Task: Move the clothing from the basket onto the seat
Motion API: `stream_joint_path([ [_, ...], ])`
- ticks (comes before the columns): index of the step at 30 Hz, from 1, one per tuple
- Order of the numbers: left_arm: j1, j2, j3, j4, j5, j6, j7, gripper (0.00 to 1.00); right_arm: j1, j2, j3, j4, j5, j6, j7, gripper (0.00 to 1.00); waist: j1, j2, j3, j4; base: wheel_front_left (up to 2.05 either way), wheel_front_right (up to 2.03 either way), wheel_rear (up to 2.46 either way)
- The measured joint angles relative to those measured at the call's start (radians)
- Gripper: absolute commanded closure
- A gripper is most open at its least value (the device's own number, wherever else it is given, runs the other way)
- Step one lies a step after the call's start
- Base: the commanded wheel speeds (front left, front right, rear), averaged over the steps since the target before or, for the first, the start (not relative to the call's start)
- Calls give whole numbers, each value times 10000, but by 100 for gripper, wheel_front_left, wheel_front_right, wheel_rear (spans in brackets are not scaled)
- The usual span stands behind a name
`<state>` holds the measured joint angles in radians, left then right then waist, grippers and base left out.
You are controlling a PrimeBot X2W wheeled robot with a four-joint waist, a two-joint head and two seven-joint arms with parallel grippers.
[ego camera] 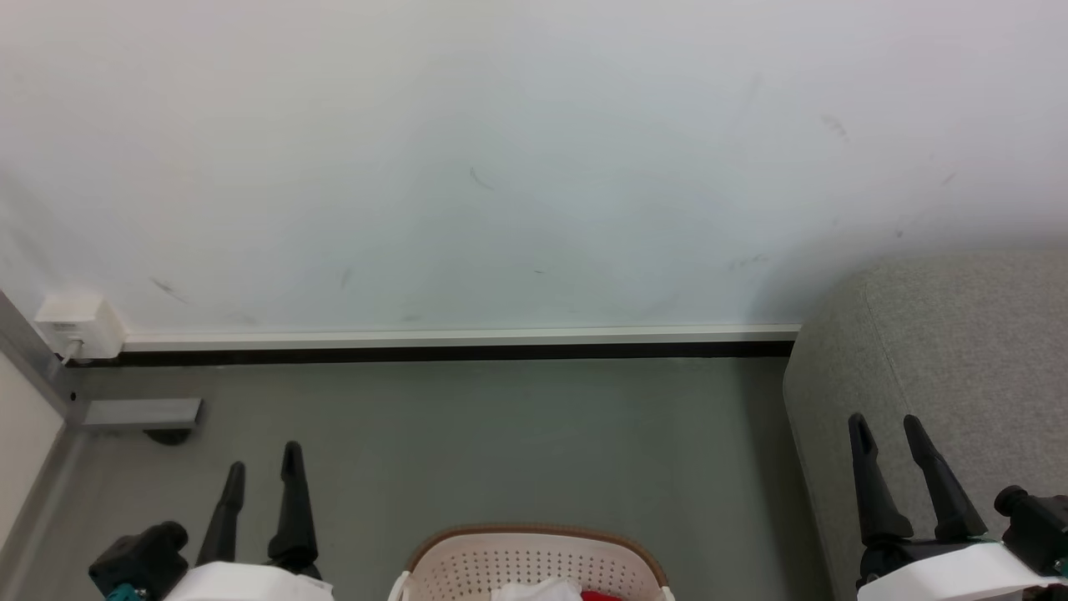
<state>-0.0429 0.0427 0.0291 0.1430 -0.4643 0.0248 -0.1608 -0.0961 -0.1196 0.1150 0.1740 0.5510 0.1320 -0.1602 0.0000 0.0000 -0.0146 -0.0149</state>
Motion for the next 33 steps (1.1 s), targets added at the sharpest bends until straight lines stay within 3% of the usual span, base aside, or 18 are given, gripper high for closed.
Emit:
stream_joint_path([
  [33, 34, 27, -128, -167, 2811, 293, -702, 0, -66, -6, 412, 184, -2435, 0, -725, 0, 0, 0, -192, -97, 0, 0, 0],
])
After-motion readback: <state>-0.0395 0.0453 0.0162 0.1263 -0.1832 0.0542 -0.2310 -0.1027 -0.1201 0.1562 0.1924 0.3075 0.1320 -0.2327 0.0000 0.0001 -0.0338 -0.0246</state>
